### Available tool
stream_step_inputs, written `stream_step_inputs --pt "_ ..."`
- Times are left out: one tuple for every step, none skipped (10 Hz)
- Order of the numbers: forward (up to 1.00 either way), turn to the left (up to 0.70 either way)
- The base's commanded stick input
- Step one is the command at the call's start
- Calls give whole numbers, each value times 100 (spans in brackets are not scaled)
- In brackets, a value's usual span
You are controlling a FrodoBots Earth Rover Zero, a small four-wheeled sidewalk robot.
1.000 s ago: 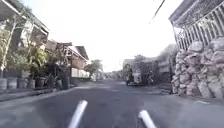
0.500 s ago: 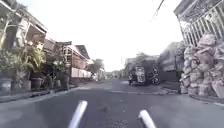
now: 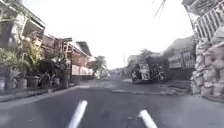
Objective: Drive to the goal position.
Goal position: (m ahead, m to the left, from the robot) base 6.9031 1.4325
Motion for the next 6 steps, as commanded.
stream_step_inputs --pt "70 -35" --pt "70 -35" --pt "70 -35" --pt "70 -35" --pt "70 -35" --pt "70 -35"
